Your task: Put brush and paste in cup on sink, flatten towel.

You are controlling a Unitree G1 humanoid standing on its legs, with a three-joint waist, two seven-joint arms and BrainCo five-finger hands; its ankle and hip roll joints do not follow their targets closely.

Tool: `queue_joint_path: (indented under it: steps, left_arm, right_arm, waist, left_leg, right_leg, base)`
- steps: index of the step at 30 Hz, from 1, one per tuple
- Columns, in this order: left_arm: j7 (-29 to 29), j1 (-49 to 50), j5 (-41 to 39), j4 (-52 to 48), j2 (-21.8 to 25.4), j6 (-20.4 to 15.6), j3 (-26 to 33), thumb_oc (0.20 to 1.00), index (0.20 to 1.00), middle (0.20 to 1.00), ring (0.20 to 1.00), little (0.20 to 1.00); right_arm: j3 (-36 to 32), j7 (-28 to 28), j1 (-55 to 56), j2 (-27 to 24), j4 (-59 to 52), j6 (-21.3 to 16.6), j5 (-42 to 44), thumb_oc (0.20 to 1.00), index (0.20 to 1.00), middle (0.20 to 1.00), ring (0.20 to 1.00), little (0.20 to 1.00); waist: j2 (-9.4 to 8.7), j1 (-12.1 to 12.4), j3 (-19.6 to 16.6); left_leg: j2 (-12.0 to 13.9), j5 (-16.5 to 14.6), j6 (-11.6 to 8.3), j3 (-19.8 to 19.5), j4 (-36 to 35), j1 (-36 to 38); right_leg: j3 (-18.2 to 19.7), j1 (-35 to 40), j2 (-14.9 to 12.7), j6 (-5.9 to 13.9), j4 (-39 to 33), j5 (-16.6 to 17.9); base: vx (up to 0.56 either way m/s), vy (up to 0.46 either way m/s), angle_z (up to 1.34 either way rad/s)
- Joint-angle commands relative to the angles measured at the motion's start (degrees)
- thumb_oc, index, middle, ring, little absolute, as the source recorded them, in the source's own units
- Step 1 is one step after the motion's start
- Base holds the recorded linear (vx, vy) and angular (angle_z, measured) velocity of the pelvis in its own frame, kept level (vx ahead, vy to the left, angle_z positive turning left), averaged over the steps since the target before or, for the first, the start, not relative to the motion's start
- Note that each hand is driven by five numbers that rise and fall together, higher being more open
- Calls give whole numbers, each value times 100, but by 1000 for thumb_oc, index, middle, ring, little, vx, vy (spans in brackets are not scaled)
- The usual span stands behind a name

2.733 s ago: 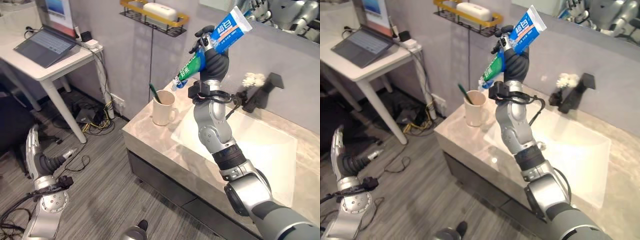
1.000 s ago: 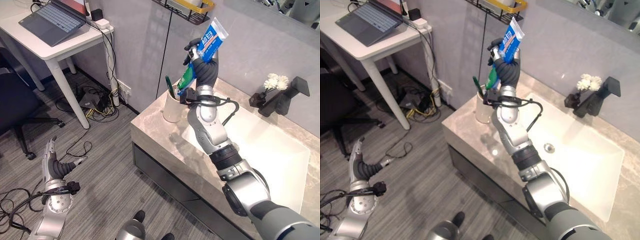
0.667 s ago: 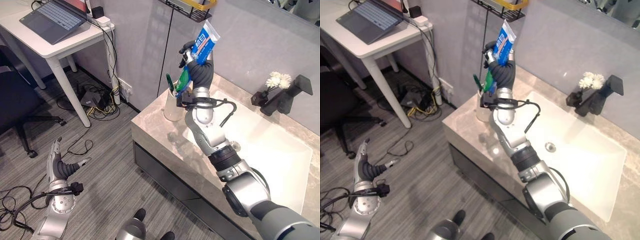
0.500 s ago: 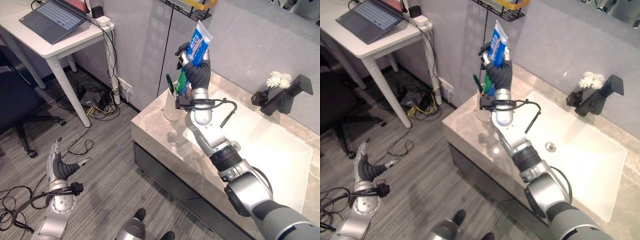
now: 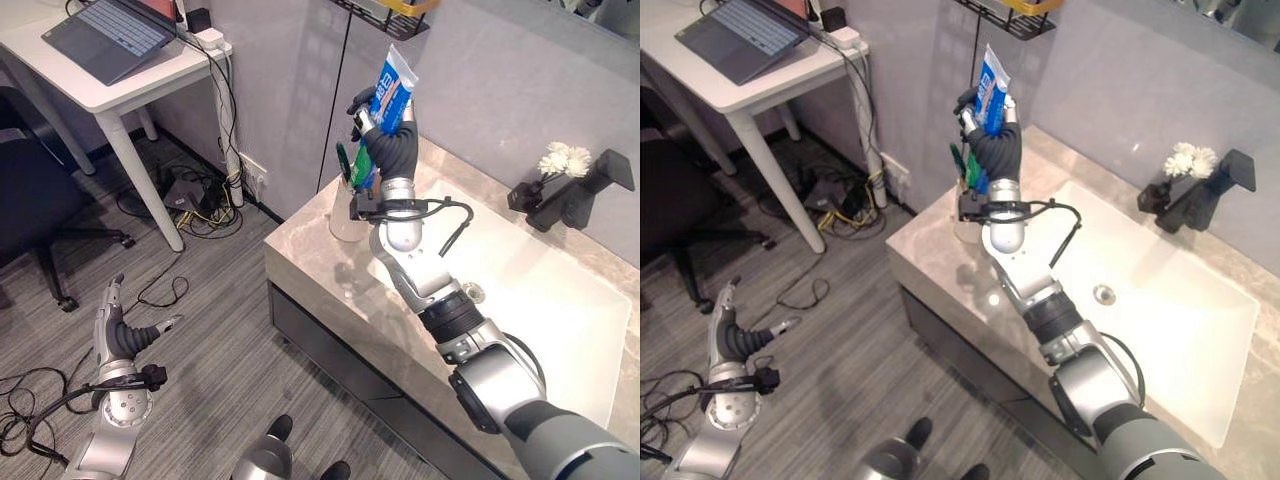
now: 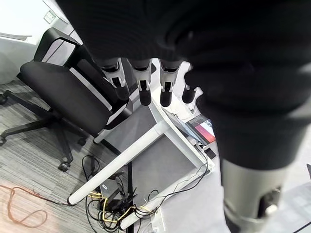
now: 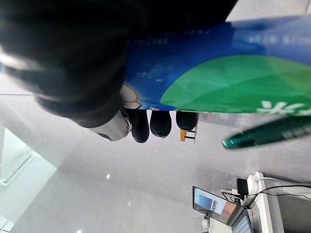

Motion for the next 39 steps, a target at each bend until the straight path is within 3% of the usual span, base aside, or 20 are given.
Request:
queue_joint_path:
  steps: [1, 14, 15, 16, 32, 39]
  left_arm:
    - [135, -99, -46, 68, 232, -243, -276, 1000, 1000, 1000, 1000, 1000]
    - [135, -149, -67, 173, 206, -253, -376, 1000, 1000, 1000, 1000, 1000]
    - [135, -148, -67, 173, 205, -252, -376, 1000, 1000, 1000, 1000, 1000]
    - [124, -134, -63, 152, 202, -257, -366, 1000, 1000, 1000, 1000, 1000]
    - [80, -166, -82, 136, 128, -225, -469, 1000, 1000, 1000, 1000, 1000]
    - [121, -68, 40, -677, 167, -267, -196, 1000, 1000, 1000, 1000, 1000]
  right_arm:
    - [-25, -128, -376, -241, -225, -202, -219, 200, 200, 200, 200, 200]
    - [-15, -159, -288, -235, -106, -183, -239, 200, 200, 200, 200, 200]
    - [-15, -159, -287, -236, -106, -183, -239, 310, 310, 310, 310, 310]
    - [8, -137, -268, -258, -65, -170, -251, 1000, 1000, 1000, 1000, 1000]
    - [-93, -244, -139, -241, -221, -169, -310, 1000, 1000, 1000, 1000, 1000]
    - [-581, -607, 33, -736, -1296, 5, -1136, 1000, 1000, 1000, 1000, 1000]
  waist:
    - [-106, 136, -200]
    - [-69, 120, -182]
    - [-68, 120, -182]
    - [-60, 109, -190]
    - [100, -13, -269]
    - [238, -146, -388]
  left_leg:
    - [127, -19, 29, 38, -295, 87]
    - [108, -37, 51, 71, -295, 96]
    - [108, -37, 51, 71, -295, 97]
    - [110, -43, 53, 71, -295, 105]
    - [157, -73, 46, 141, -295, 200]
    - [196, -99, 18, 229, -295, 284]
  right_leg:
    - [90, 574, -596, 540, -5, 70]
    - [99, 572, -616, 556, -5, 85]
    - [99, 573, -616, 556, -5, 85]
    - [100, 576, -619, 559, -5, 81]
    - [151, 629, -614, 546, -5, 66]
    - [191, 683, -608, 540, -5, 17]
  base:
    - [0, 0, 0]
    - [0, 0, 0]
    - [0, 0, 0]
    - [0, 0, 0]
    - [-7, -3, -2]
    - [-4, -2, 0]
